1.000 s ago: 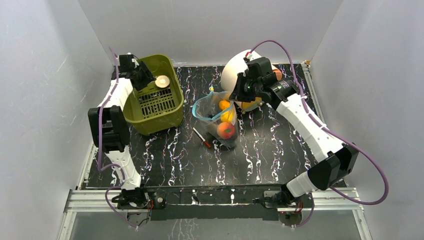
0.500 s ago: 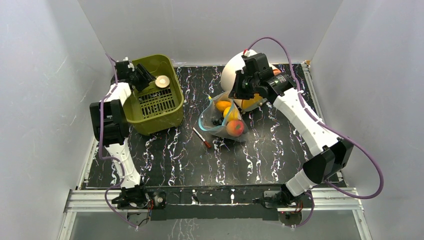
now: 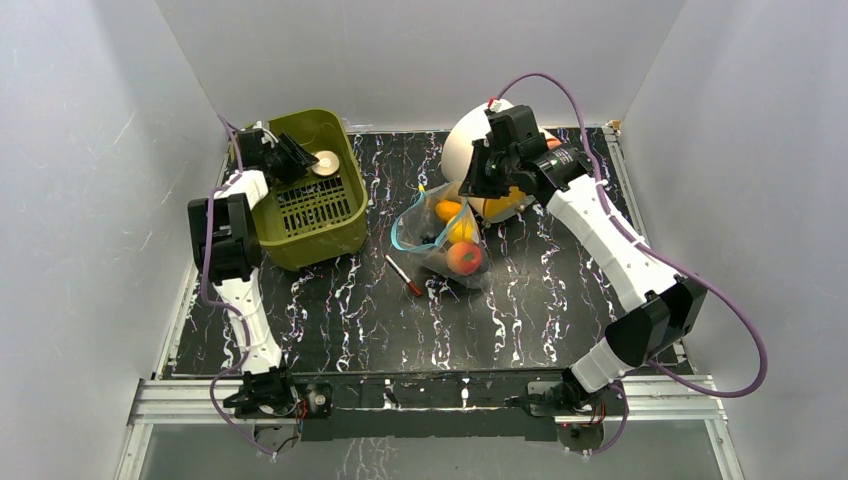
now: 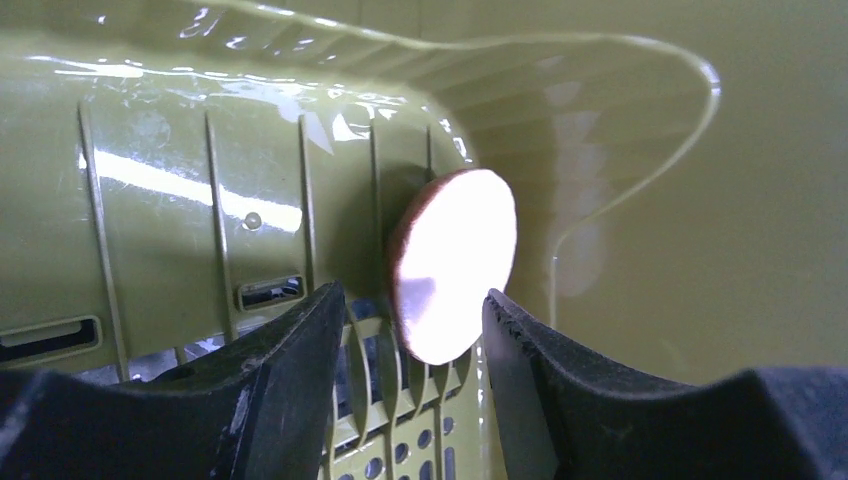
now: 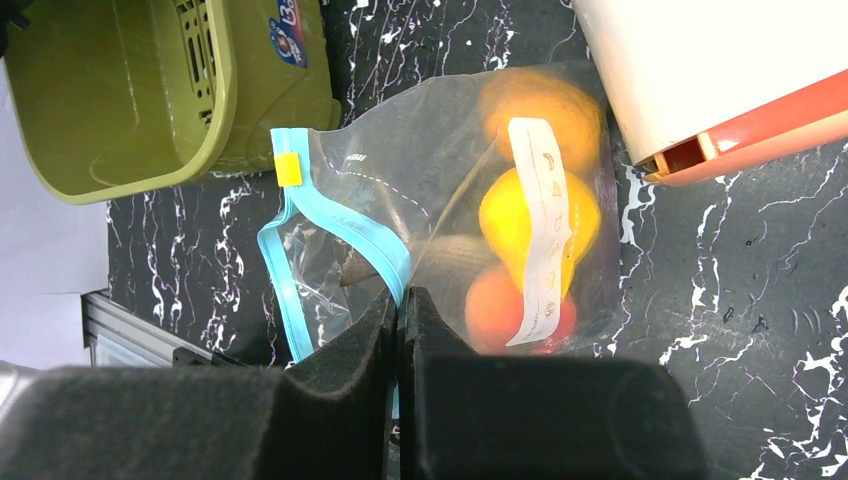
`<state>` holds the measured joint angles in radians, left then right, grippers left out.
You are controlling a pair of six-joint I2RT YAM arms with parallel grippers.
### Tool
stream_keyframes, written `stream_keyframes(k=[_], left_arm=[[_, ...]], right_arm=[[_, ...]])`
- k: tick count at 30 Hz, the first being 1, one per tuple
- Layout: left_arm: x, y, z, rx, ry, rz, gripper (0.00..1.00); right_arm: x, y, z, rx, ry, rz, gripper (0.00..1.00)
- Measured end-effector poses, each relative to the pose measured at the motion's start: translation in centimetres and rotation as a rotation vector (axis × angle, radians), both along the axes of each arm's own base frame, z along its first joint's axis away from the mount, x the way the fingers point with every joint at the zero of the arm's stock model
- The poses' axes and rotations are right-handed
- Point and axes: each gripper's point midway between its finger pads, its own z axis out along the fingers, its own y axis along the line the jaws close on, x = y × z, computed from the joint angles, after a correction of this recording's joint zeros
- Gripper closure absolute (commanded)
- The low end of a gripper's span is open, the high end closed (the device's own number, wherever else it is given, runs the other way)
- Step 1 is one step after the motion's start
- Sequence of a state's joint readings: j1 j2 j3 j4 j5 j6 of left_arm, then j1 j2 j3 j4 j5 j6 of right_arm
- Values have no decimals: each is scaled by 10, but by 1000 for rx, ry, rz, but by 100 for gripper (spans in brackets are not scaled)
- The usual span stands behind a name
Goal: Place the food in the zip-top bag and seal the zipper
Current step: Pick up the fake vegetable from the bin.
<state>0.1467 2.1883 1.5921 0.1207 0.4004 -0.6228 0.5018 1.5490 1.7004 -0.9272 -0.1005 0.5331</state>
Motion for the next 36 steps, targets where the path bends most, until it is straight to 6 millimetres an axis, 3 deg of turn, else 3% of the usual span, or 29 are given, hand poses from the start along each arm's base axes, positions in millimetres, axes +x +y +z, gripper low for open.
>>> stream_keyframes(k=[6,9,15,21,31,36], left_arm=[[1,0,-21,-8,33,1,51],[6,-1,-21,-19,25,2,58],[13,-2,-14,-32,-7,3,75],[17,-5,-7,-54,-35,-4,99],[17,-6,-4,-65,-39,-4,100],[3,-7,-3,-62,-11,6,100]], right_arm=[[1,0,-1,-7,9,-1,100],[0,-1,1,-12,13,-3,100],[1,-2,-1,-22,18,-10,100],[2,-2,-2,-24,20,-11,100],[2,-3,-2,-28,17,-16,100],[3,-3,-2,-27,17,-16,100]])
